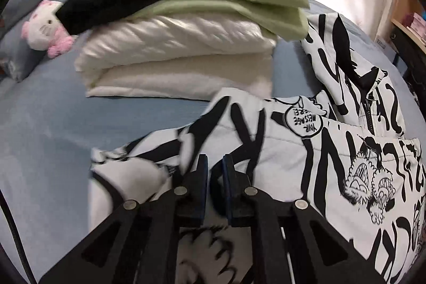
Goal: Fold large clothes
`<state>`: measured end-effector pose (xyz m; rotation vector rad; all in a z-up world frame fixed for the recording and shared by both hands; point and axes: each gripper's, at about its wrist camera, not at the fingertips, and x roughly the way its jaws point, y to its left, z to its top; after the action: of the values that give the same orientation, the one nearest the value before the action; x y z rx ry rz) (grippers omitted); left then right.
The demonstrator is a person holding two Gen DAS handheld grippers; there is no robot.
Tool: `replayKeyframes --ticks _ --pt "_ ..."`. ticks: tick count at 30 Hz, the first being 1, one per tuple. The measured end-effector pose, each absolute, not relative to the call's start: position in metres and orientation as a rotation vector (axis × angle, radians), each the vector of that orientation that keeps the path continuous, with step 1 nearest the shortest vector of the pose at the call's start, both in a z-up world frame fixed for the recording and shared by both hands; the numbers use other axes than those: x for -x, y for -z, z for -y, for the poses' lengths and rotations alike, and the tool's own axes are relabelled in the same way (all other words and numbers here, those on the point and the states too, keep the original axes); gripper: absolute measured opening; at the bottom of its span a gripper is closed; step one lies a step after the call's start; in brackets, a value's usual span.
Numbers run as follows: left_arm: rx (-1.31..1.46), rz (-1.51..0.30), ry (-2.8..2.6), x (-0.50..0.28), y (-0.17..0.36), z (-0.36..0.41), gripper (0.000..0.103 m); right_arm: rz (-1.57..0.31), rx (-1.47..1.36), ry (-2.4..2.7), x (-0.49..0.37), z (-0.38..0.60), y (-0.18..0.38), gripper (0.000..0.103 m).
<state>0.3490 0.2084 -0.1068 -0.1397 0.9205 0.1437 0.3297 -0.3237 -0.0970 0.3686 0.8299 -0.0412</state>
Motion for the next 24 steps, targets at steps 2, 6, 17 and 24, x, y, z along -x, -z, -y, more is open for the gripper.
replayKeyframes --ticks 2,6,17,24 --pt "0.139 -0.909 -0.123 -0.331 0.098 -0.212 0.009 -0.816 -0.332 -0.017 -0.316 0.302 0.085 0.044" --pt "0.108 -0.909 -0.097 -0.292 0.091 -0.208 0.01 -0.837 -0.268 -0.149 -0.281 0.253 0.075 0.044" --pt "0.15 -0.901 -0.13 -0.223 0.118 -0.252 0.009 -0.925 -0.202 -0.049 -0.223 0.274 0.119 0.044" --pt "0.142 -0.883 -0.15 -0.218 0.121 -0.25 0.009 -0.856 -0.346 0.03 -0.188 0.342 0.11 0.044"
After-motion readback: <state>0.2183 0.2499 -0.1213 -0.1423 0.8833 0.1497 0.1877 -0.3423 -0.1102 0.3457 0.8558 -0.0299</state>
